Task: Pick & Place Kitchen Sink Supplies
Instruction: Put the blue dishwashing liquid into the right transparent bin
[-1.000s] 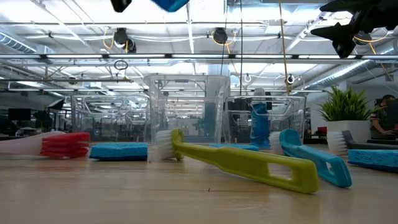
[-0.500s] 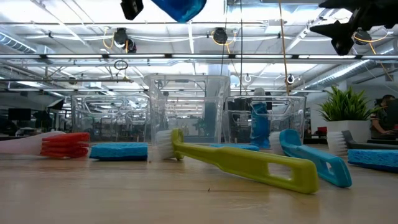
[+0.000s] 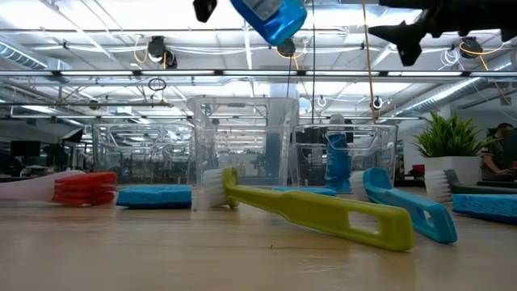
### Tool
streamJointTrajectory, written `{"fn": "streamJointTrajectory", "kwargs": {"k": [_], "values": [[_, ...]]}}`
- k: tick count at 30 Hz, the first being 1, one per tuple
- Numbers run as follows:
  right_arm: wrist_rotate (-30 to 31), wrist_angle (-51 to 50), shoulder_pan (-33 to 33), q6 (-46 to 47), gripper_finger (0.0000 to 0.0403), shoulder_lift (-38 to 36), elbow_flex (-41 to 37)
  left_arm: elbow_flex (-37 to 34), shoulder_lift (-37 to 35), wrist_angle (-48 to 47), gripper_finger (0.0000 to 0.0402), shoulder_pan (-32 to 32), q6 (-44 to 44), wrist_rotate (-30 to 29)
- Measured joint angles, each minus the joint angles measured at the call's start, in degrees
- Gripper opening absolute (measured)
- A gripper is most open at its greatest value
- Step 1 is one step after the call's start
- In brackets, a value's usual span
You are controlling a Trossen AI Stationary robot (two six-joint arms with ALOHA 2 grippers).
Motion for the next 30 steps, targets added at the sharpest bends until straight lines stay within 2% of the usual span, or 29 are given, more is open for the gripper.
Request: {"fn": "streamJointTrajectory", "kwargs": {"k": [7, 16, 21, 25, 30], "values": [[0.01, 7.75, 0.00, -2.00, 0.0228, 4.58, 0.00, 9.69, 6.72, -7.05, 0.0172, 0.12, 5.51, -0.98], [-1.35, 20.32, 1.82, -7.69, 0.0229, 11.02, 0.60, 16.60, 12.95, -8.32, 0.0172, 0.63, 7.21, -0.94], [-1.18, 17.84, 4.09, -13.21, 0.0229, 14.70, 4.71, 17.69, 14.72, -8.15, 0.0172, 1.63, 6.46, -0.94], [-0.68, 11.19, 5.67, -18.72, 0.0229, 17.81, 9.75, 17.76, 15.28, -7.70, 0.0172, 2.07, 5.49, -0.98], [3.49, 3.09, 7.31, -24.44, 0.0235, 21.43, 14.89, 17.80, 15.29, -6.54, 0.0172, 2.05, 5.09, -0.96]]}}
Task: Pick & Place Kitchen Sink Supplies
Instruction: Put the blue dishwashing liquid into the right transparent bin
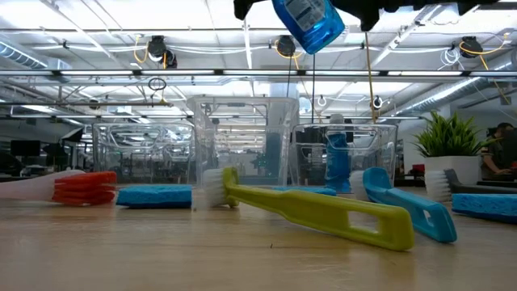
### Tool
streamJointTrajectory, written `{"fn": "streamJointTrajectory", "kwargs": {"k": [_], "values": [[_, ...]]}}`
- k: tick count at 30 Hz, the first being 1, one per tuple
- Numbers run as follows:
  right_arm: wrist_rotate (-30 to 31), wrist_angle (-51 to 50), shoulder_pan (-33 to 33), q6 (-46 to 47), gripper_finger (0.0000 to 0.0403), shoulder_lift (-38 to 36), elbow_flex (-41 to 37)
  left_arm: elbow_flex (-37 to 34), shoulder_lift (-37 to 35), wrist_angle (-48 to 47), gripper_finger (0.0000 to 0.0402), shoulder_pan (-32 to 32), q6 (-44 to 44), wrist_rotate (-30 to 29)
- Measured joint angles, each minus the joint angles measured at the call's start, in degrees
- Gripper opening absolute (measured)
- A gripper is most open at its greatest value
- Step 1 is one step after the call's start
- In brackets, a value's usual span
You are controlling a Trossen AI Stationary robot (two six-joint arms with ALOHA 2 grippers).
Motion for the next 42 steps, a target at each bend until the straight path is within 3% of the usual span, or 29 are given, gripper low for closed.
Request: {"fn": "streamJointTrajectory", "kwargs": {"k": [16, 42], "values": [[4.61, -2.50, 4.23, -2.32, 0.0309, 8.24, 7.54, 0.00, 0.02, -0.33, 0.0172, 0.00, -0.02, 0.00], [4.24, -2.34, 4.38, 8.14, 0.0309, 13.77, 8.30, -0.07, 2.10, -0.27, 0.0172, -1.32, 0.15, 0.04]]}}
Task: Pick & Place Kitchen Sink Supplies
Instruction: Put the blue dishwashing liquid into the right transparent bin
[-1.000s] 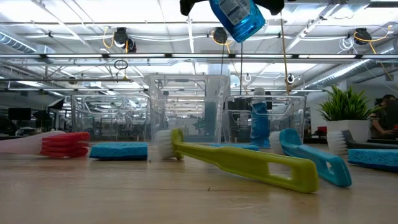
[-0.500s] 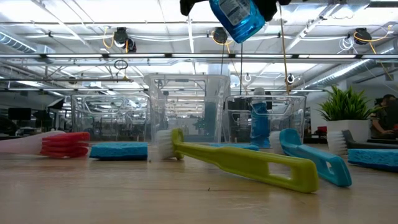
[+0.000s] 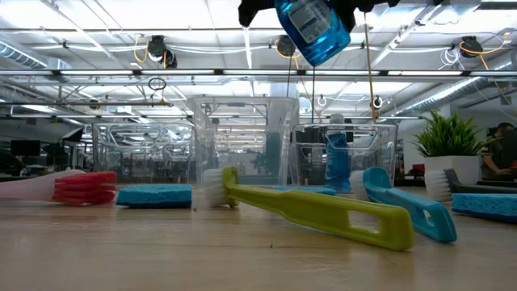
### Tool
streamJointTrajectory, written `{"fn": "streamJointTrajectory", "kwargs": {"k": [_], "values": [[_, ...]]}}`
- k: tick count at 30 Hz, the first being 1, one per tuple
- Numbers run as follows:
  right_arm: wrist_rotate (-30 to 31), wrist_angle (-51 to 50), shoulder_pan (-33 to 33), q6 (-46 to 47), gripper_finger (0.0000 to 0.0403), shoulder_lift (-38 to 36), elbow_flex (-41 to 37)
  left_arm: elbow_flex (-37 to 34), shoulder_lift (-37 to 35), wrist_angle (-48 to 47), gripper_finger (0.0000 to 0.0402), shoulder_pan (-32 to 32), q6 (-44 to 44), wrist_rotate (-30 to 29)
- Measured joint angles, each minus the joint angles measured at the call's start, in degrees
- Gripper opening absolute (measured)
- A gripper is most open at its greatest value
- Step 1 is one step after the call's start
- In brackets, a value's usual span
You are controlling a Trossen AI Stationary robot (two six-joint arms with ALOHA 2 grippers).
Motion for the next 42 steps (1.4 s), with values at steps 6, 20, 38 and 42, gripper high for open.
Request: {"fn": "streamJointTrajectory", "kwargs": {"k": [6, 20, 38, 42], "values": [[-0.08, -0.36, 0.00, 0.07, 0.0291, 0.00, 0.00, 0.00, -0.11, 1.55, 0.0172, -0.30, -0.02, -0.44], [-1.54, -0.14, -0.04, -0.02, 0.0236, 0.74, 0.00, 0.00, -0.15, 2.20, 0.0172, -0.47, -0.13, 0.00], [-4.49, -0.29, -0.04, 0.33, 0.0141, 0.76, 0.00, 0.00, 1.37, 1.29, 0.0172, -0.54, -0.64, 0.56], [-4.79, -1.78, -0.02, 1.33, 0.0091, 0.75, -0.04, 0.00, 2.25, 1.70, 0.0170, -0.52, -1.98, 1.63]]}}
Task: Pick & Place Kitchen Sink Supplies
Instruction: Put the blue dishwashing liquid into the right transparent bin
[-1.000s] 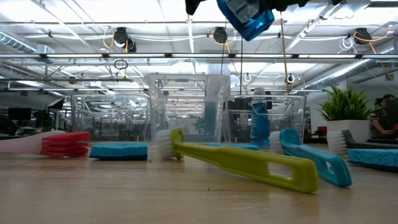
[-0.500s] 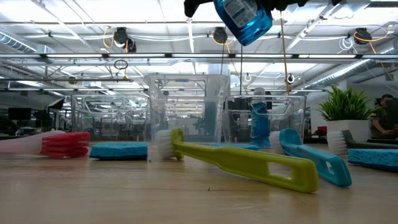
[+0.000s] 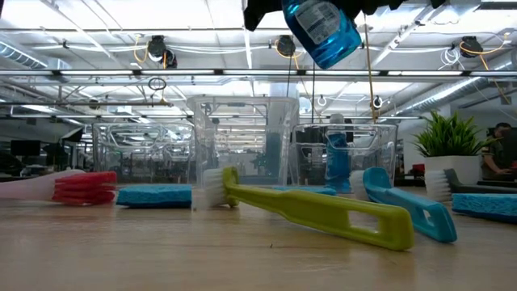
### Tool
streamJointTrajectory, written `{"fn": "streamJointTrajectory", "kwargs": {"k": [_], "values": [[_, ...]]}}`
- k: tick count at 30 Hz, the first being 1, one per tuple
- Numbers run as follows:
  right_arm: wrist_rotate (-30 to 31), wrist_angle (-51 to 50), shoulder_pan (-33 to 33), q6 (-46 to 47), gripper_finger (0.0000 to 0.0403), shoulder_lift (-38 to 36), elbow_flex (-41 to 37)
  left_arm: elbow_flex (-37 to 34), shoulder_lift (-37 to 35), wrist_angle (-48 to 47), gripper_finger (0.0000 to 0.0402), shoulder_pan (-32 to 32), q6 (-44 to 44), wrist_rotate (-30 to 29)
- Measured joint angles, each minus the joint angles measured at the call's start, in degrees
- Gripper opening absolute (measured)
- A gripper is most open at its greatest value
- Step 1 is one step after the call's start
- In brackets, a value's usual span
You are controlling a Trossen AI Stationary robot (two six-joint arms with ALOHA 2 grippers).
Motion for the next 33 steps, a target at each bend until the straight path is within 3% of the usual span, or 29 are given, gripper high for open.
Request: {"fn": "streamJointTrajectory", "kwargs": {"k": [4, 13, 24, 33], "values": [[-0.94, -0.39, -0.02, 0.19, 0.0067, -0.10, 0.02, 0.00, 0.00, 0.77, 0.0167, -0.17, 0.14, -0.19], [-1.01, -0.62, -0.04, 0.25, 0.0066, -0.27, 0.02, -0.07, 0.00, 1.15, 0.0170, -0.17, -0.12, -0.14], [-0.52, -0.92, -0.04, 0.28, 0.0065, -0.49, 0.01, 0.07, -0.24, 2.72, 0.0295, -0.13, 0.20, -0.56], [9.33, -3.97, -0.20, -1.37, 0.0065, -2.89, 0.00, 0.07, -5.73, -0.07, 0.0336, 1.09, 0.69, -3.46]]}}
